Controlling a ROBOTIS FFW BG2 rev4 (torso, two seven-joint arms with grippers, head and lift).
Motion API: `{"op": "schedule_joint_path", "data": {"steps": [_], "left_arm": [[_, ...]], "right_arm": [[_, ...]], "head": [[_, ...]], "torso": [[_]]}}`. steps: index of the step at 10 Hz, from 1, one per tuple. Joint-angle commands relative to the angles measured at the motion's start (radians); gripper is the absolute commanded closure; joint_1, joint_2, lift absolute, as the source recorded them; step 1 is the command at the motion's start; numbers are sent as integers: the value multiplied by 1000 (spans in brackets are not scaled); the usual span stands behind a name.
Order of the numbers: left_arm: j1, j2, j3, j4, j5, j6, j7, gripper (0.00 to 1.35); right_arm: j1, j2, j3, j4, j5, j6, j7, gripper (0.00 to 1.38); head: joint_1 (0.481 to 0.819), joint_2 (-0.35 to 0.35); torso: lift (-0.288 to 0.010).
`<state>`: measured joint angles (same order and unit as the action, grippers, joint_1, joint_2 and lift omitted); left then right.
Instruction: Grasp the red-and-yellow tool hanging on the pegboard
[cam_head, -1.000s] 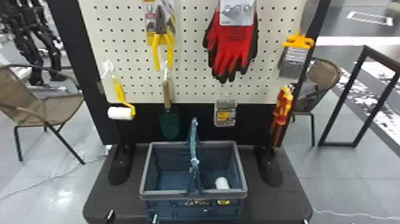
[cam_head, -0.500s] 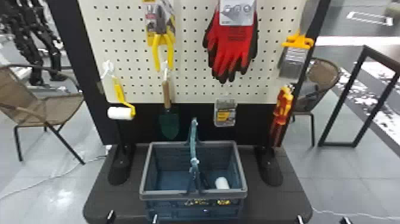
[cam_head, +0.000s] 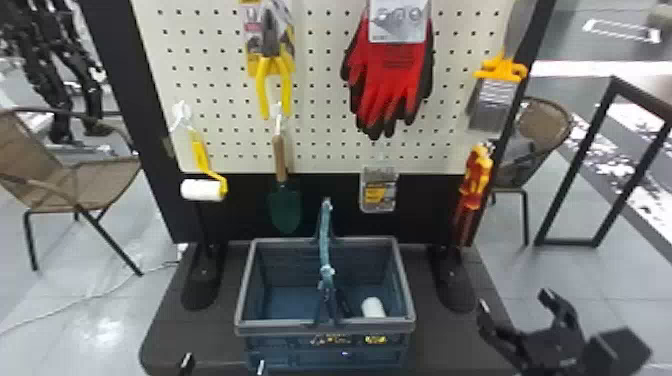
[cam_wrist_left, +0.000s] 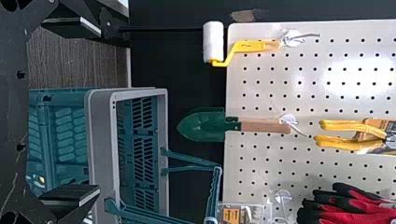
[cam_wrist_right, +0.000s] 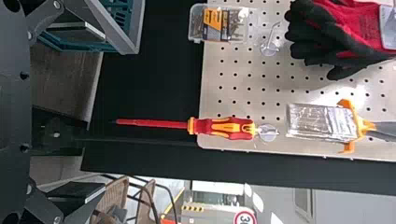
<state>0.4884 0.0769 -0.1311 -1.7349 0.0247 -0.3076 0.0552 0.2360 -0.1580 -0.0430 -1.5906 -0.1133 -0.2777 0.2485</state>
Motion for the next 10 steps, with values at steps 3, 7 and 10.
{"op": "schedule_joint_path", "data": {"steps": [3,7,10], "left_arm": [[-5,-2,-1,2,0,4,0,127],[-22,-5,-10,14,0,5,0,125],[-36,-12,-12,23,-3,7,-17,125]], "right_arm": [[-205,0,-28,75,-3,163,126,165],[-383,-3,-28,181,-11,252,210,165],[-477,-3,-26,253,-8,298,268,165]], "head": [[549,0],[549,0],[549,0]], "torso": [[-100],[-100],[-100]]}}
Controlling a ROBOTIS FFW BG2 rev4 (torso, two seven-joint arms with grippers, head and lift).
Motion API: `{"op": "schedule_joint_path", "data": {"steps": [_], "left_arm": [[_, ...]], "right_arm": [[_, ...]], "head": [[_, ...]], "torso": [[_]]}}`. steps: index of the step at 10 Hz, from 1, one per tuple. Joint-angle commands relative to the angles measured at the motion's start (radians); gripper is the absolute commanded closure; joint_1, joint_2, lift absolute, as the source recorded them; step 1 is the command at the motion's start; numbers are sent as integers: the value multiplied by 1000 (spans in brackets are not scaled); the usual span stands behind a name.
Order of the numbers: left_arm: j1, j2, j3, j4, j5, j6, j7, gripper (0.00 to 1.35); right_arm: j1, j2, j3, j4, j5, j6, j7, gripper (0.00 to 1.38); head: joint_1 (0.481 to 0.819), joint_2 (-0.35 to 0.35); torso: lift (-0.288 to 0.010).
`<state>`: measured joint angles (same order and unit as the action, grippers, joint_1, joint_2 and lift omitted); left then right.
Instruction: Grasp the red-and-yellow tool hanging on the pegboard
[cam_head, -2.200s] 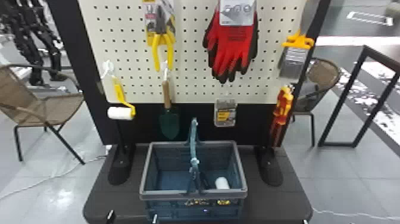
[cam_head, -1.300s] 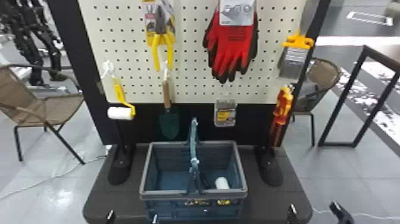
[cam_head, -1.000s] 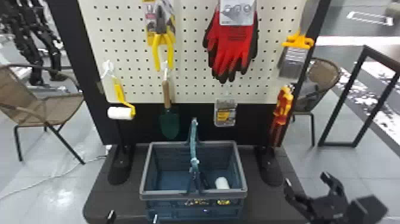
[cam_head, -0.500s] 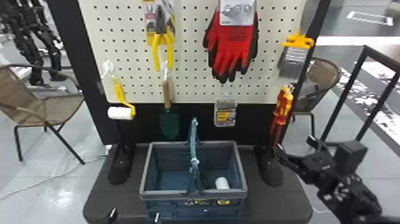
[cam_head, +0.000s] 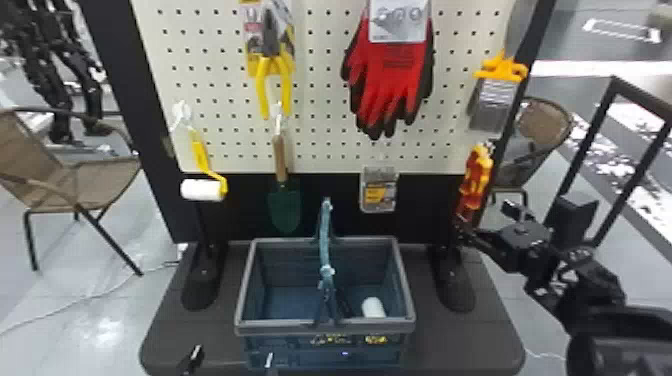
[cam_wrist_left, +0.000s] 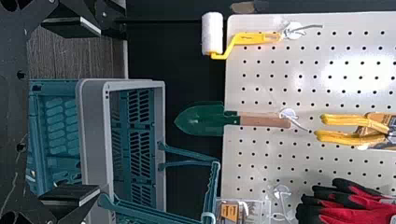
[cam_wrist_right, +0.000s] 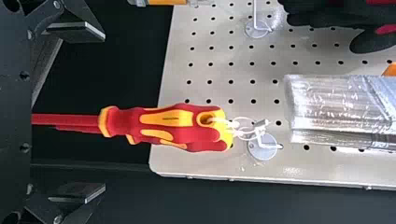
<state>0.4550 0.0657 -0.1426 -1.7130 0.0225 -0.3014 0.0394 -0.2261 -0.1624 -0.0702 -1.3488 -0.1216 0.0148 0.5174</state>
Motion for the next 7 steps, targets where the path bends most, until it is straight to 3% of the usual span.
{"op": "schedule_joint_path", "data": {"steps": [1,5,6,7], "left_arm": [[-7,-3,0,4,-3,2,-4,125],[-16,-4,0,10,-3,4,-13,125],[-16,-6,0,10,-3,4,-13,125],[-15,-9,2,12,-3,4,-13,125]], "right_arm": [[-42,1,3,30,4,8,6,165],[-124,20,15,63,45,28,21,168],[-119,20,15,65,42,33,21,252],[-113,20,13,74,30,31,21,570]], "head": [[549,0],[549,0],[549,0],[549,0]], "torso": [[-100],[-100],[-100],[-100]]}}
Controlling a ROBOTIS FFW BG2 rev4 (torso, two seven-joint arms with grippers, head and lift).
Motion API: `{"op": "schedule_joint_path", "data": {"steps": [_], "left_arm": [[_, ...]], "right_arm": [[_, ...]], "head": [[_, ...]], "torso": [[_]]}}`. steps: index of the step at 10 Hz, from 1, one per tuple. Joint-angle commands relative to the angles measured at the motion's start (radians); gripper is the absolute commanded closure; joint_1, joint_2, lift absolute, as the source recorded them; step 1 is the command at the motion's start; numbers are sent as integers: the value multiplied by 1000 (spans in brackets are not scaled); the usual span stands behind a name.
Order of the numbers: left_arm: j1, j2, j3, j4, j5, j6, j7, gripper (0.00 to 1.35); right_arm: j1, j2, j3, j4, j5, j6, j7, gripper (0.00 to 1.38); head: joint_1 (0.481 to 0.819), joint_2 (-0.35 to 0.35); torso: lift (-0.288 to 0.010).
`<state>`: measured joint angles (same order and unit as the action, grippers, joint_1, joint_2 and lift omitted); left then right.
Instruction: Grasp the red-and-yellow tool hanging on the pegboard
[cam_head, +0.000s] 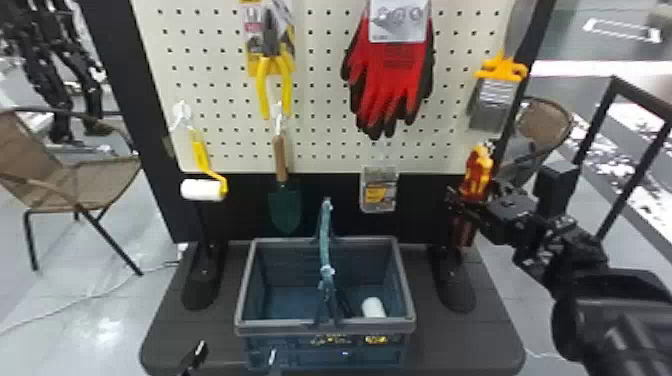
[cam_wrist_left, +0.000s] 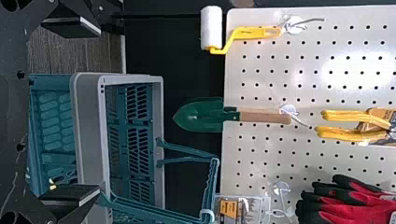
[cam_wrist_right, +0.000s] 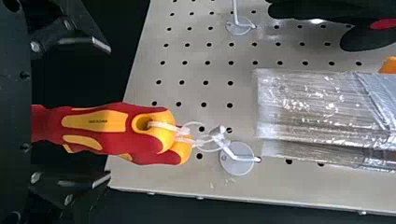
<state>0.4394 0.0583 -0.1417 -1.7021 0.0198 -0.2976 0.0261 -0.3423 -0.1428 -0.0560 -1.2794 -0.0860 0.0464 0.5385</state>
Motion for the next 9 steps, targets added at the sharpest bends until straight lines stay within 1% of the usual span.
{"op": "schedule_joint_path", "data": {"steps": [1,2,4,6,9], "left_arm": [[-1,-2,1,1,0,0,-2,125],[1,1,1,1,0,-2,-2,125],[1,3,1,-1,0,-2,-2,125],[1,6,-1,-1,0,-2,-2,125],[1,6,-1,-1,2,0,-2,125]], "right_arm": [[5,0,-1,6,-17,-8,0,774],[11,-1,-4,-1,-17,-5,0,782],[14,-7,-7,-9,-17,-2,0,1078],[17,-6,-5,-14,-11,4,0,1280],[19,-6,-5,-14,-11,4,0,1280]], "head": [[549,0],[549,0],[549,0],[549,0],[549,0]], "torso": [[-100],[-100],[-100],[-100],[-100]]}}
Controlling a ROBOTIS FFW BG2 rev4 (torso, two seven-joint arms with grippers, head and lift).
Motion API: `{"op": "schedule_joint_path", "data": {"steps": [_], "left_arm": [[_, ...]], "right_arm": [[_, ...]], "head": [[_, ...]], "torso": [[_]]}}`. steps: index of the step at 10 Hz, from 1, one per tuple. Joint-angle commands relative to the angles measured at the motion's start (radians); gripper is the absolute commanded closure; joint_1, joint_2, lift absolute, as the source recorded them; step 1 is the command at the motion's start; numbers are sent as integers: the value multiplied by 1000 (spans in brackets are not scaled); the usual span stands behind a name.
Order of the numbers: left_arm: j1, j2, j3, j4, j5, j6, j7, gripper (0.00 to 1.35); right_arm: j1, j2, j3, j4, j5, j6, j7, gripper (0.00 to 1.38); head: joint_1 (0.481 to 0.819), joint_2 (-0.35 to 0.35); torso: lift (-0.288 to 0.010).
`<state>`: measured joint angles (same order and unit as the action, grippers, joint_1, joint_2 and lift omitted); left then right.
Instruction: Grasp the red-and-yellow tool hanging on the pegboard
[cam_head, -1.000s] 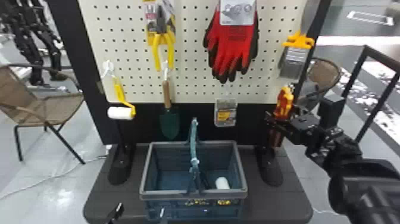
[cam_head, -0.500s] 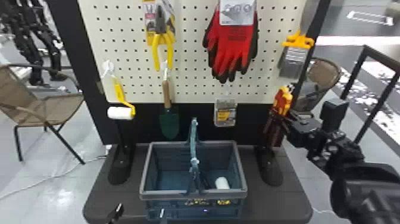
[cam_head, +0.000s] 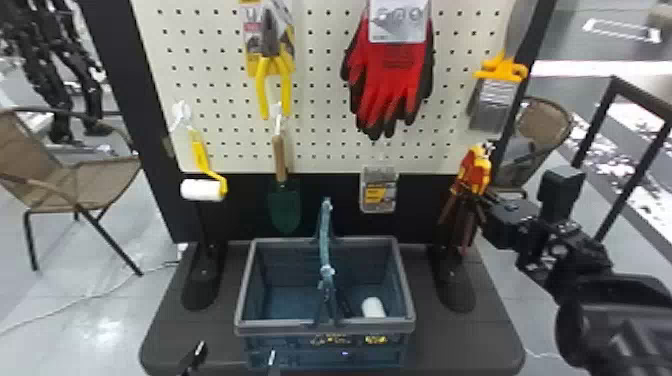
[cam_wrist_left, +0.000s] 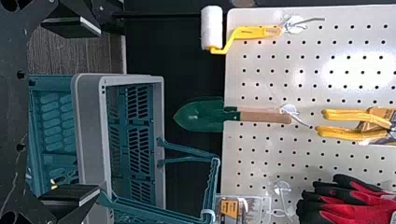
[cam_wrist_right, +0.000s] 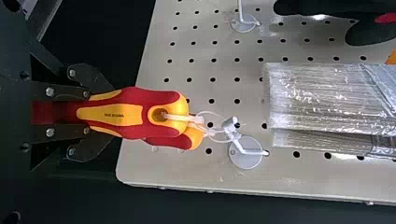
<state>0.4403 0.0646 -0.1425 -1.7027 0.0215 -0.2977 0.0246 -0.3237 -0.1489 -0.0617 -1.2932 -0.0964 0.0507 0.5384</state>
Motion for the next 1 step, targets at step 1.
{"op": "schedule_joint_path", "data": {"steps": [1], "left_arm": [[0,0,0,0,0,0,0,125]], "right_arm": [[-1,0,0,0,0,1,0,1280]], "head": [[549,0]], "torso": [[-100]]}}
